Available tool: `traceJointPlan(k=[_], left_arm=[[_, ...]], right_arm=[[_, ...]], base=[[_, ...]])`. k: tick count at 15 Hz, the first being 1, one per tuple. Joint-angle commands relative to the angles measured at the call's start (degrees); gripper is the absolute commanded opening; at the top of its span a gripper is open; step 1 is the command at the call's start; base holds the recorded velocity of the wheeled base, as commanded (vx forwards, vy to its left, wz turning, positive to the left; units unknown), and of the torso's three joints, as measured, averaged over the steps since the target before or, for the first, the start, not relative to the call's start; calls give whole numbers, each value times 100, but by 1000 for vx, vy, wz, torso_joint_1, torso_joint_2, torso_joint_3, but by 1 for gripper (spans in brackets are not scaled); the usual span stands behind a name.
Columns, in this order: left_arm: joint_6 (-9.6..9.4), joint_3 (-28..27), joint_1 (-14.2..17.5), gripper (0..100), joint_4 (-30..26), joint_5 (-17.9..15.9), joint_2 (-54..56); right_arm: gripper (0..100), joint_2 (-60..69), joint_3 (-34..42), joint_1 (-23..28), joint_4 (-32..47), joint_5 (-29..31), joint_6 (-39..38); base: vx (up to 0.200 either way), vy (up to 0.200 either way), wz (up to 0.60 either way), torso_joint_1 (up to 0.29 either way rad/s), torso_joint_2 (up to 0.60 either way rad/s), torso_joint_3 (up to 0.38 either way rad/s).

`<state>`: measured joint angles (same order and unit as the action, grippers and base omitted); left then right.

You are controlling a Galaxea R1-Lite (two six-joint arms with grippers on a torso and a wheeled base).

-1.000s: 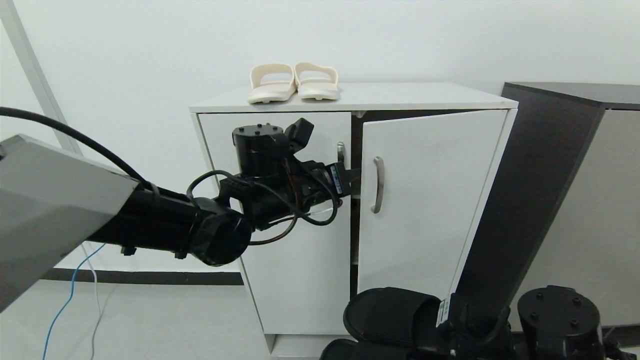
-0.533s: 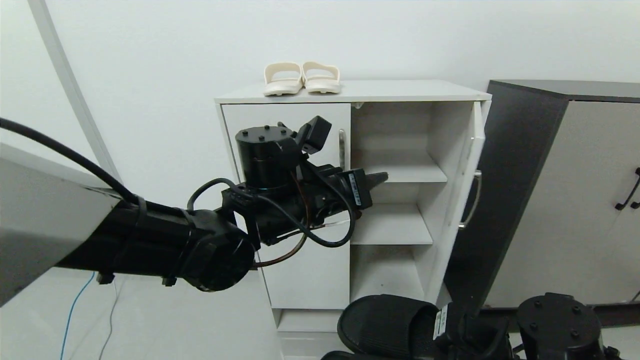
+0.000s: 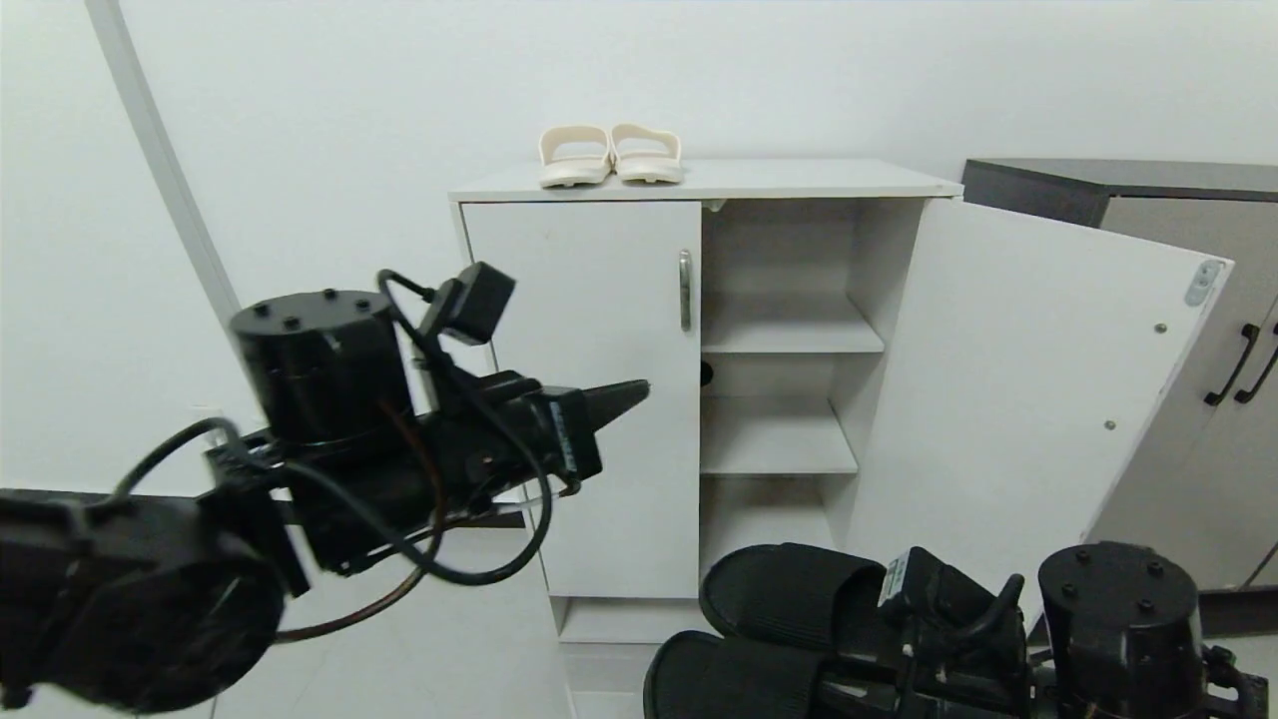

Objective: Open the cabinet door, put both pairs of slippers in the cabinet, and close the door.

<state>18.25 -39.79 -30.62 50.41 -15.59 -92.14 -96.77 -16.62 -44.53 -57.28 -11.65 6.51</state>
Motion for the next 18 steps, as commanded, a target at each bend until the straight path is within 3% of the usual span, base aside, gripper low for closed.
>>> traceJointPlan(k=[1,3,5,6,7,9,14,16,17,18], left_arm=[[-190,1202,276,0,-66,584,1629],[-313,1720,338,0,-233,803,2420],[-638,2054,338,0,-866,1392,3316],[-682,2125,355,0,-1130,1533,3571],[-823,2292,742,0,-1886,1700,4274],[-972,2634,1498,0,-2958,1717,5470],[-1113,3425,2342,0,-4988,1902,8203],[-1306,3733,2807,0,-5208,1911,8836],[-1315,3750,3080,0,-5199,1884,9064],[-1368,3777,3097,0,-5155,1893,9205]], right_arm=[[0,-35,-44,15,-2,-4,-1],[0,-53,-96,15,-2,-4,-9],[0,-88,-96,50,-28,-4,-9],[0,-88,-96,59,-37,-4,-9],[0,-97,-79,59,-64,5,-18],[0,-105,-61,94,-64,-4,-27],[0,-105,-70,103,-64,-4,-18],[0,-88,-61,76,-64,5,17],[0,-88,-61,76,-64,5,17],[0,-105,-70,76,-64,-4,-1]], base=[[0,0,0,0,0,0],[0,0,0,0,0,0],[0,0,0,0,0,0],[0,0,0,0,0,0],[0,0,0,0,0,0],[0,0,0,0,0,0],[0,0,0,0,0,0],[0,0,0,0,0,0],[0,0,0,0,0,0],[0,0,0,0,0,0]])
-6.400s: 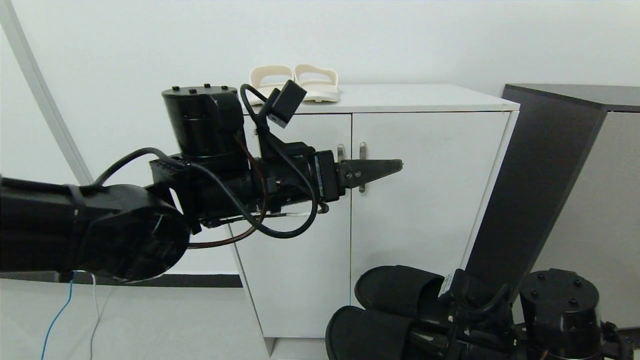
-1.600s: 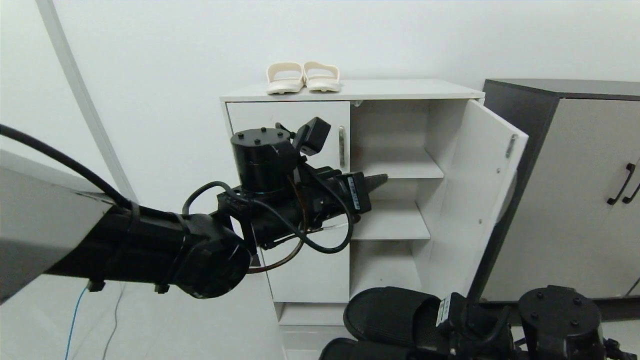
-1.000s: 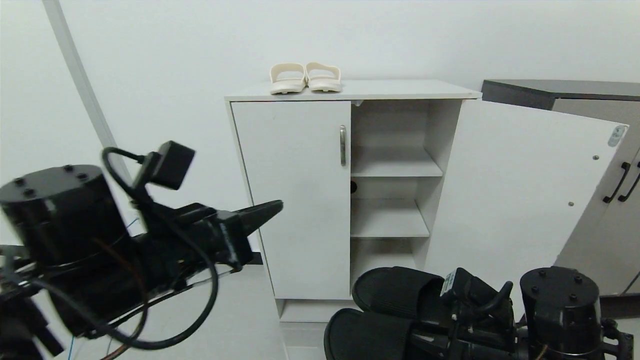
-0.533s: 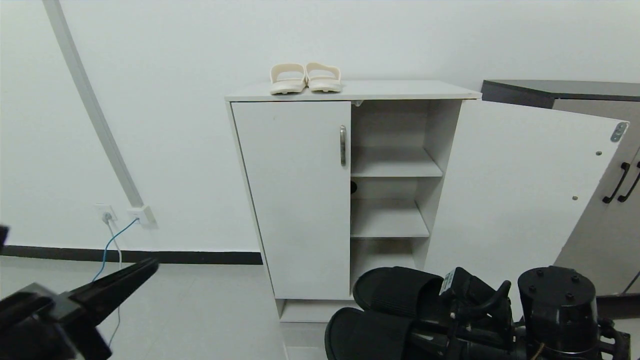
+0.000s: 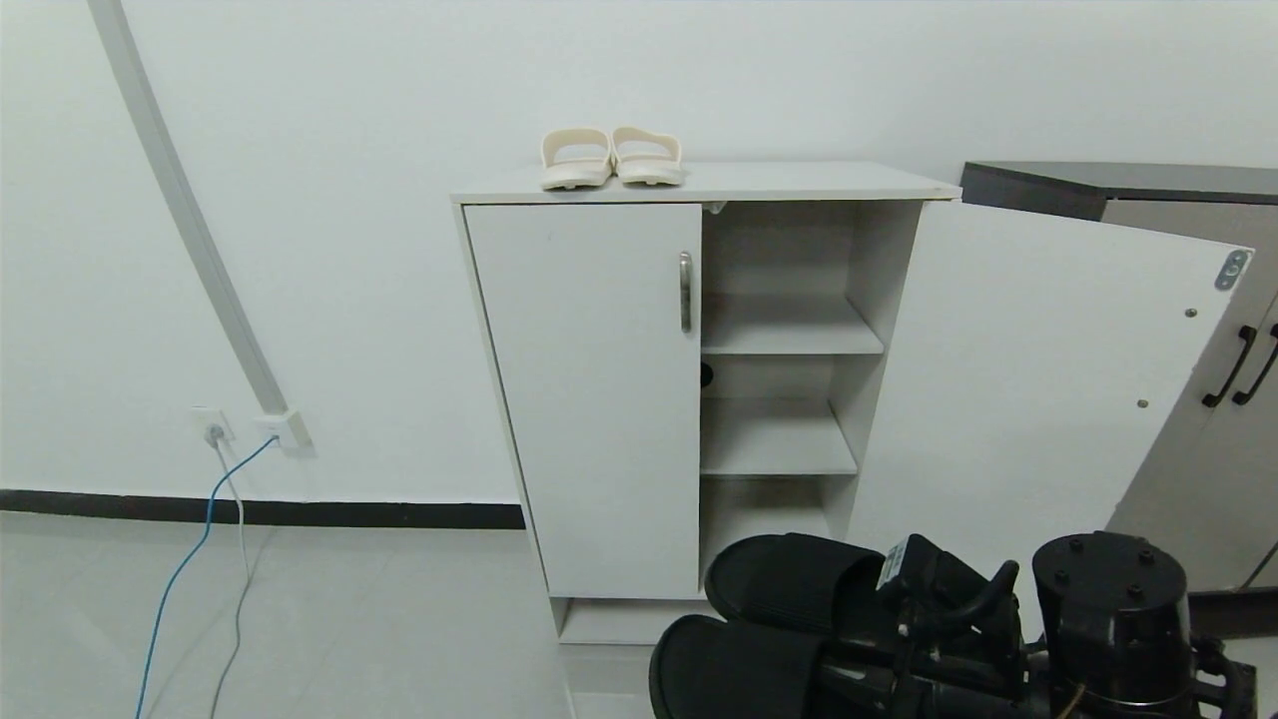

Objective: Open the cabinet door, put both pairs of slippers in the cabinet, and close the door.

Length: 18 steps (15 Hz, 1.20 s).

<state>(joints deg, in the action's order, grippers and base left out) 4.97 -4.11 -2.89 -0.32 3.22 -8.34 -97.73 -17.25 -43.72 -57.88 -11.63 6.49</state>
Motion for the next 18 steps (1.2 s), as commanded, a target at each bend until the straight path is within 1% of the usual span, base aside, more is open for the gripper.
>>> traceJointPlan(k=[1,2,3,4,5,6,7,8,9,10,12,13,14,15,16,18], left_arm=[[-172,261,315,0,49,12,825],[-260,402,315,0,322,-5,825],[-295,411,315,0,374,-23,825],[-278,411,306,0,348,47,825],[-269,411,306,0,251,496,834],[-190,411,306,0,181,715,834],[-225,411,306,0,190,610,834],[-392,411,306,0,93,399,834],[-480,411,306,0,32,135,825],[-576,411,306,0,14,-568,825],[-576,411,306,0,23,-462,834],[-576,411,306,0,32,-287,834],[-638,402,306,0,23,-128,834],[-673,402,306,0,14,-190,834],[-594,402,306,0,14,-260,834],[-559,402,306,0,32,109,834]], right_arm=[[0,-9,-6,-5,-4,-6,2],[0,-9,-6,-14,-4,-6,19],[0,0,-6,-23,-4,3,19],[0,17,2,-49,-4,3,19],[0,26,2,-49,-4,3,19],[0,35,2,-49,-13,12,19],[0,26,-6,-49,-4,3,19],[0,26,2,-67,-4,12,28],[0,26,2,-85,-4,12,28],[0,26,2,-128,-13,12,28],[0,26,2,-155,-13,20,28],[0,17,-6,-155,-13,56,19],[0,17,-15,-155,-13,152,2],[0,17,-24,-155,-13,214,-7],[0,9,-33,-155,-13,214,-7],[0,-9,-33,-164,-13,223,2]], base=[[0,0,0,0,0,0],[0,0,0,0,0,0],[0,0,0,0,0,0],[0,0,0,0,0,0],[0,0,0,0,0,0],[0,0,0,0,0,0],[0,0,0,0,0,0],[0,0,0,0,0,0],[0,0,0,0,0,0],[0,0,0,0,0,0],[0,0,0,0,0,0],[0,0,0,0,0,0],[0,0,0,0,0,0],[0,0,0,0,0,0],[0,0,0,0,0,0],[0,0,0,0,0,0]])
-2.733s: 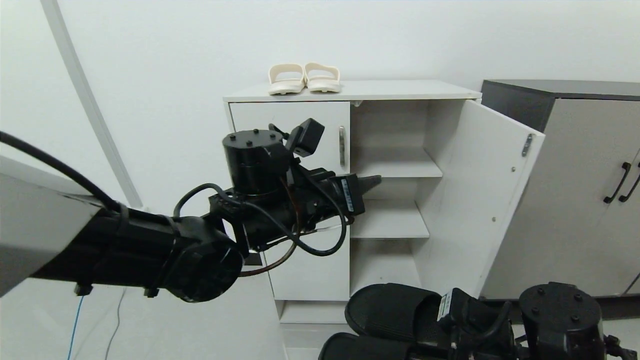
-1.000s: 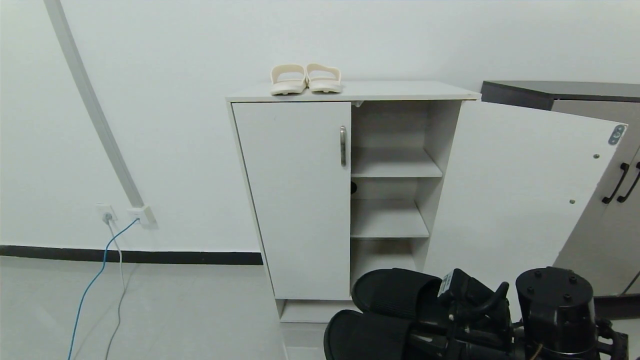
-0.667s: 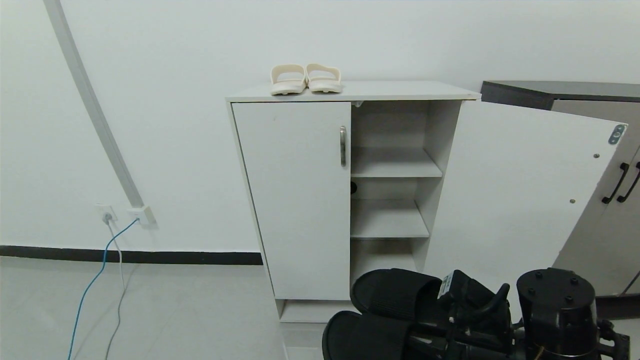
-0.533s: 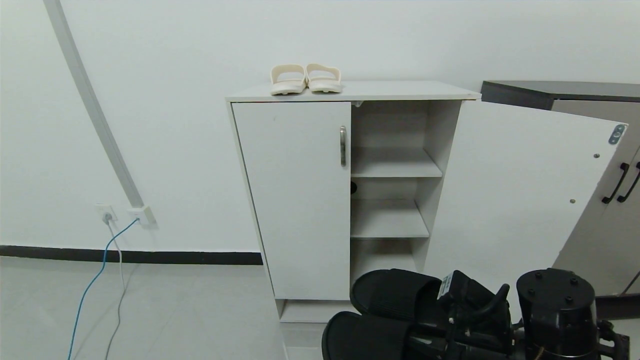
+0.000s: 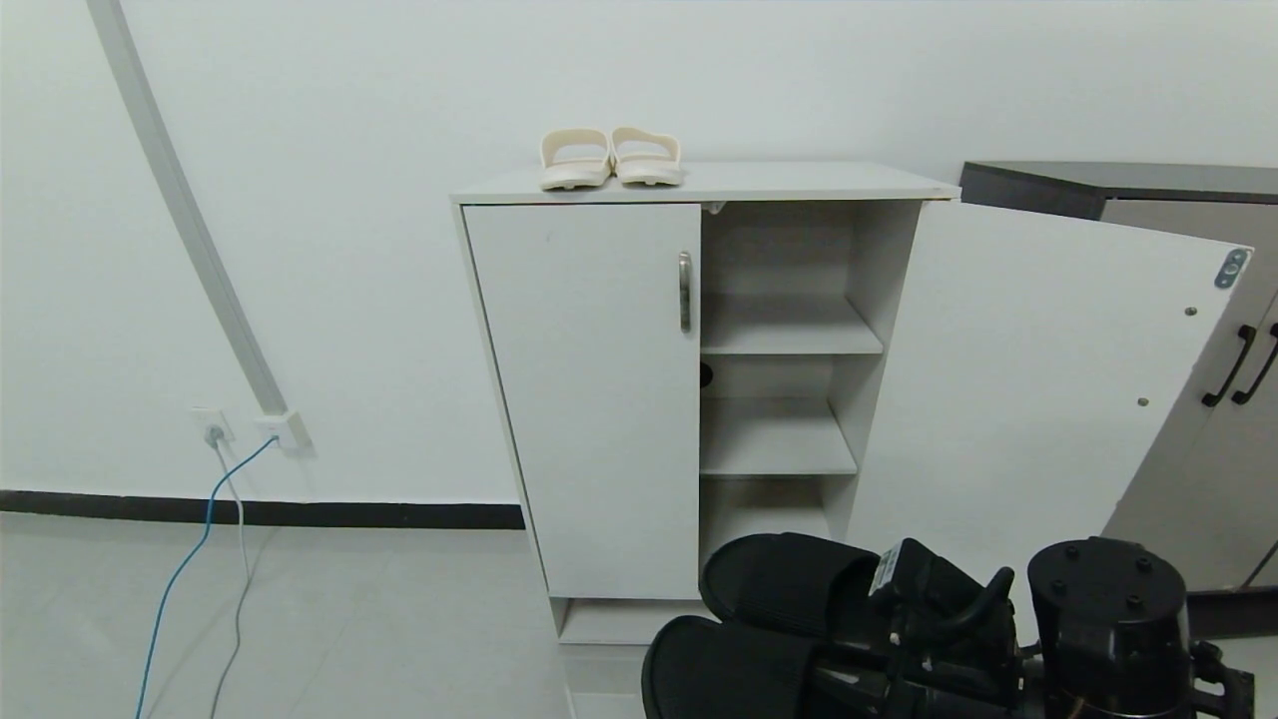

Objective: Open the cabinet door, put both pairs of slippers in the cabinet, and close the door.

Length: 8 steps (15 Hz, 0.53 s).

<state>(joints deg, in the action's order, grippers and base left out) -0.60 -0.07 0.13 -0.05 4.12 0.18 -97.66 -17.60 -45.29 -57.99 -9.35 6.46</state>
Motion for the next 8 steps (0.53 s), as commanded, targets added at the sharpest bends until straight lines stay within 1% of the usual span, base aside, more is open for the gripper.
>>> traceJointPlan(k=[1,2,3,5,6,7,8], left_arm=[[7,-1,4,0,14,36,-18],[7,-1,4,0,14,71,-18],[42,-1,4,0,14,247,-18],[25,-1,4,0,14,230,-18],[33,-1,4,0,5,-25,-18],[-28,-1,4,0,-4,-263,-18],[-222,7,4,0,5,-755,-27]], right_arm=[[0,-16,3,-6,-2,-5,-4],[0,-16,-6,-6,-2,3,-4],[0,-16,-6,-6,-2,3,-13],[0,-25,-6,2,-2,3,-13],[0,-78,-24,2,-2,12,-22],[0,-131,-50,2,-2,65,-22],[0,-236,-68,2,-2,408,-48]], base=[[0,0,0,0,0,0],[0,0,0,0,0,0],[0,0,0,0,0,0],[0,0,0,0,0,0],[0,0,0,0,0,0],[0,0,0,0,0,0],[0,0,0,0,0,0]])
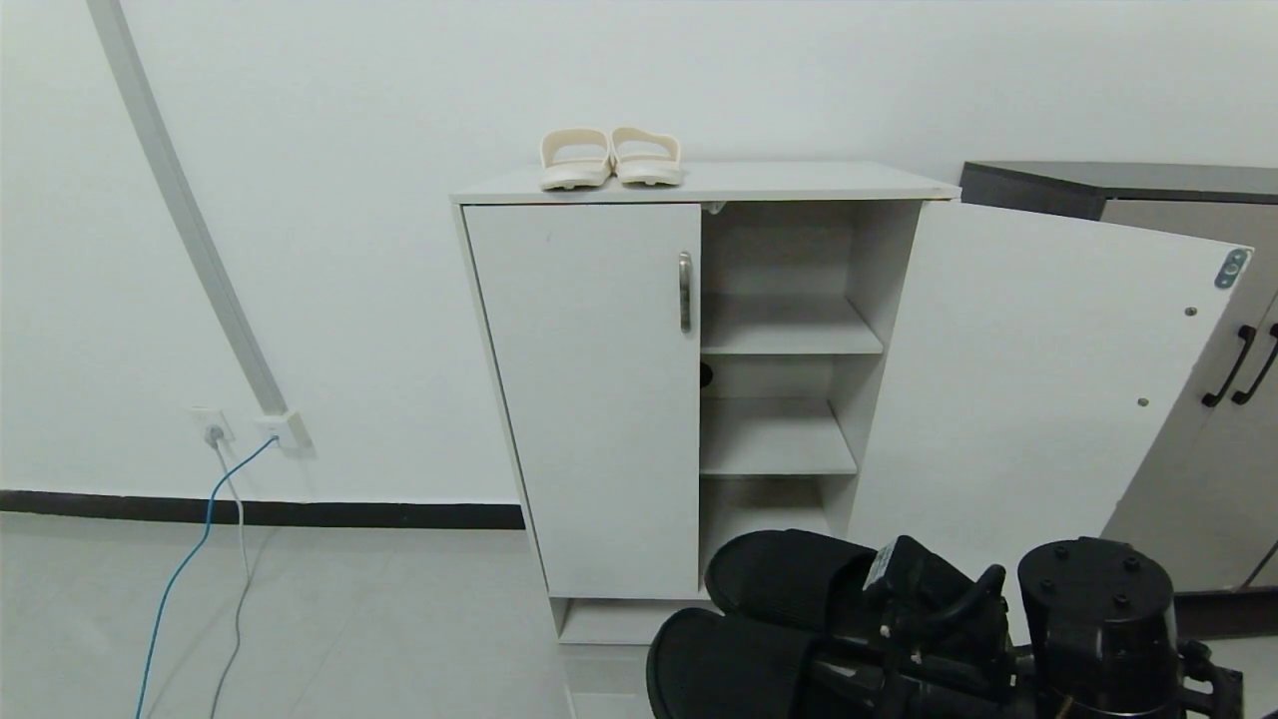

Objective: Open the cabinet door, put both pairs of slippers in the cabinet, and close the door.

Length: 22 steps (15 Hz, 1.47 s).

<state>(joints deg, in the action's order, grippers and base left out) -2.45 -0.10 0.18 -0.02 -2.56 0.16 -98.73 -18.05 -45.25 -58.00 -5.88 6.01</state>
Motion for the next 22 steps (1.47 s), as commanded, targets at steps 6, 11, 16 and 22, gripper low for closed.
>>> traceJointPlan(k=[6,11,16,22], left_arm=[[-45,10,-1,0,-6,-104,-16],[-45,10,-1,0,-6,-104,-25],[-27,10,-1,0,-6,-104,-25],[-27,10,-1,0,-6,-104,-16]], right_arm=[[0,-1641,-1464,-406,-563,2750,-1647],[0,-2396,-2633,-634,-493,4833,-1647],[0,-2660,-2906,-546,-370,5281,-1673],[0,-2809,-2923,-300,-378,5316,-1664]], base=[[0,0,0,0,0,0],[0,0,0,0,0,0],[0,-120,0,4,1,2],[0,-100,0,4,1,0]])
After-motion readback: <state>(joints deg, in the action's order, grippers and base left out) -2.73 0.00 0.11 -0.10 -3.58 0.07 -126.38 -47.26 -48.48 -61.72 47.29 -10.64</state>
